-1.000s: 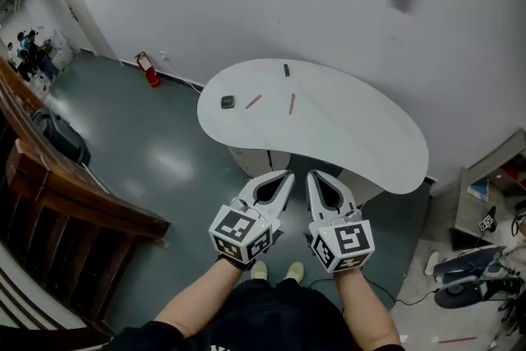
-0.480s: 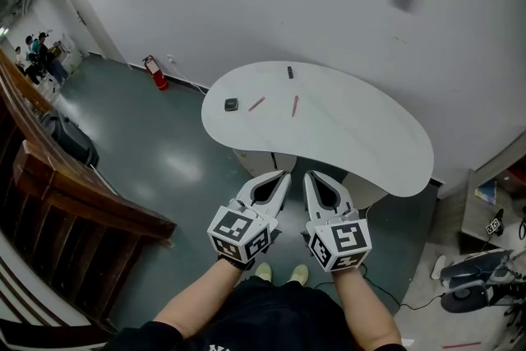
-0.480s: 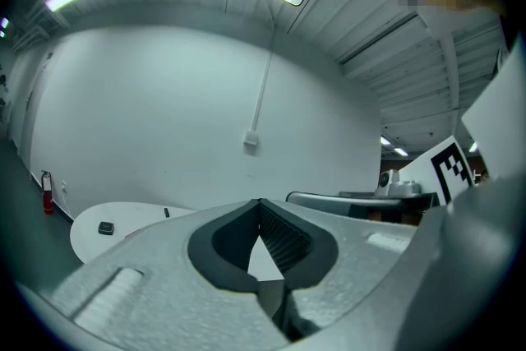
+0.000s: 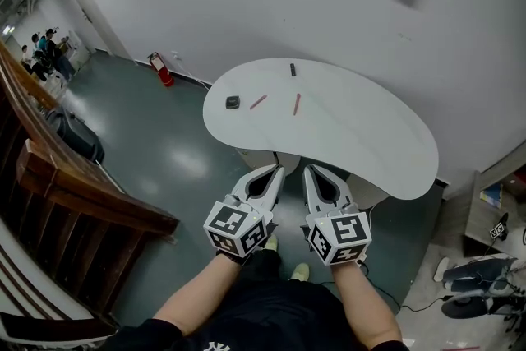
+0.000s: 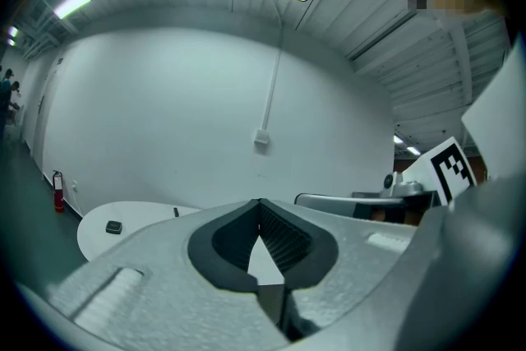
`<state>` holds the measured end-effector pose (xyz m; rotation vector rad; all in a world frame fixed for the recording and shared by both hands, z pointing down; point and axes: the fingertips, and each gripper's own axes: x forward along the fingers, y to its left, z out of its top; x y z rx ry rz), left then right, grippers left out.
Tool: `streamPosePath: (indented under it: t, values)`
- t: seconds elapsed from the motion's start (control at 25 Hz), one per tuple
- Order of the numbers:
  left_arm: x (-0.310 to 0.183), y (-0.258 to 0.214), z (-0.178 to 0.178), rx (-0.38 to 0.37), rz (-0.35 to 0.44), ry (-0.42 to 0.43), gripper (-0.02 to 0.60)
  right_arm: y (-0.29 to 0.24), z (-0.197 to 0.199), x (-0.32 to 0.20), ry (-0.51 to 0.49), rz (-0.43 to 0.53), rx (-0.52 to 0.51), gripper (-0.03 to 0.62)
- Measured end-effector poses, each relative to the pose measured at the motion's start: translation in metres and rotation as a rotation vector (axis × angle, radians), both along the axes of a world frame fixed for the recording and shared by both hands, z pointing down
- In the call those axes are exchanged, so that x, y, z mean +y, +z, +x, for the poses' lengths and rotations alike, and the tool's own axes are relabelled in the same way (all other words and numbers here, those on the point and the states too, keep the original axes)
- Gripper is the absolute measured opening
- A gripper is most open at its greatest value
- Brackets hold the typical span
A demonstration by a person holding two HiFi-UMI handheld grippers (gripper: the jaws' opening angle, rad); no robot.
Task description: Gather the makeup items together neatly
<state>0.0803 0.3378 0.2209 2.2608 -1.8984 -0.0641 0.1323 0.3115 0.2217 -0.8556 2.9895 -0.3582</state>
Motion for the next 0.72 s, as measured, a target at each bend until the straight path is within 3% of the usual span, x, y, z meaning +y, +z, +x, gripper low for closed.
streamPosePath:
  t: [0.36,0.72]
  values:
    - [-0.064,0.026,-0.05,0.022,-0.02,0.002,0.008,0.035,-0.045,-0.062,0.021,-0.056,0.043,0.015]
    - [-0.161,0.05,-0.129,-0.01,-0.035,0.067,0.008,0.067,-0.127,-0.156,0.101,-0.11,0.096,0.017]
